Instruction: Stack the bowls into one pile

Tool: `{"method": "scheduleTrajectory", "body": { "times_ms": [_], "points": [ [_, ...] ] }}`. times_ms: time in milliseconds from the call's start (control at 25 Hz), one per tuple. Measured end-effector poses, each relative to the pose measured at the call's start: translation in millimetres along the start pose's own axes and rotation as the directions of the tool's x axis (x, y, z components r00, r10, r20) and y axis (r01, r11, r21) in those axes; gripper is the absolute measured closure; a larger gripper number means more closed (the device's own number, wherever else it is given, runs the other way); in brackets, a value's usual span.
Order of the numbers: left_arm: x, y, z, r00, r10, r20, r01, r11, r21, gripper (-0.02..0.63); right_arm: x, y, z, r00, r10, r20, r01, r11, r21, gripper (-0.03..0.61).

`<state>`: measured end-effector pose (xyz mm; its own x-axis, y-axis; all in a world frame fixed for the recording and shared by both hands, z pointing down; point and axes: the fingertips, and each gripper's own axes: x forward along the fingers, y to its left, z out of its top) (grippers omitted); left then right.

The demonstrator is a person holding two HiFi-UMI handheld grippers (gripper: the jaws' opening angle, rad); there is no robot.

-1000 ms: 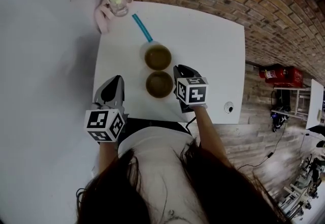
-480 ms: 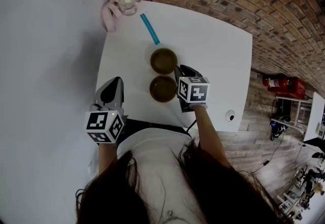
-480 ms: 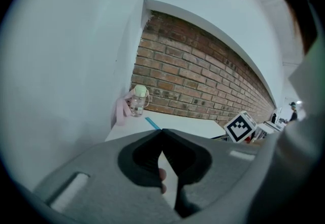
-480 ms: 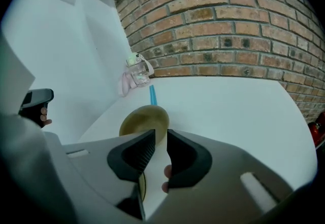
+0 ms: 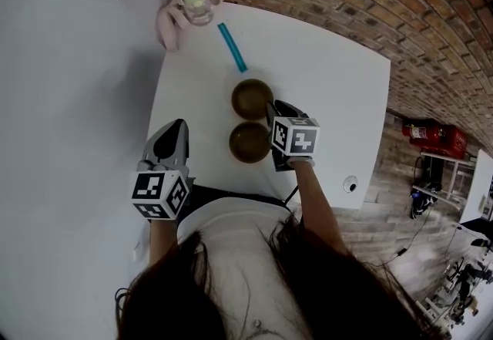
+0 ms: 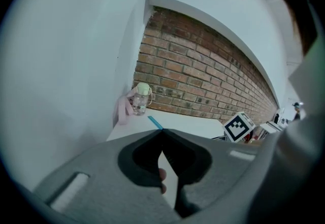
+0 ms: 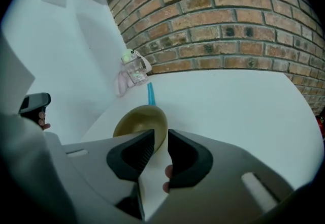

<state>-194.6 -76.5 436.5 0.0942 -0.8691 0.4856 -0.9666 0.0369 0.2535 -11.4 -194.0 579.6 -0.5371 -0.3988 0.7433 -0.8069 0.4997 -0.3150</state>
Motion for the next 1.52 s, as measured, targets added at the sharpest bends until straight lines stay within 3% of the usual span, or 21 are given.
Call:
{"method": "scheduleTrajectory", "body": {
  "times_ms": [560,1520],
  "points": [
    [17,5,3,1.0,0.006,-0.025,-0.006,1.0,-0.001,0.611,19,-1,-2,0.999,0.006,-0.038,-0.006,1.0,0.022,0.511],
    [17,1,11,1.0,-0.02,-0.015,0.02,1.0,0.021,0.611,12,-10,11,1.0,0.01,0.024,-0.013,0.99,0.138,0.557]
  ]
}}
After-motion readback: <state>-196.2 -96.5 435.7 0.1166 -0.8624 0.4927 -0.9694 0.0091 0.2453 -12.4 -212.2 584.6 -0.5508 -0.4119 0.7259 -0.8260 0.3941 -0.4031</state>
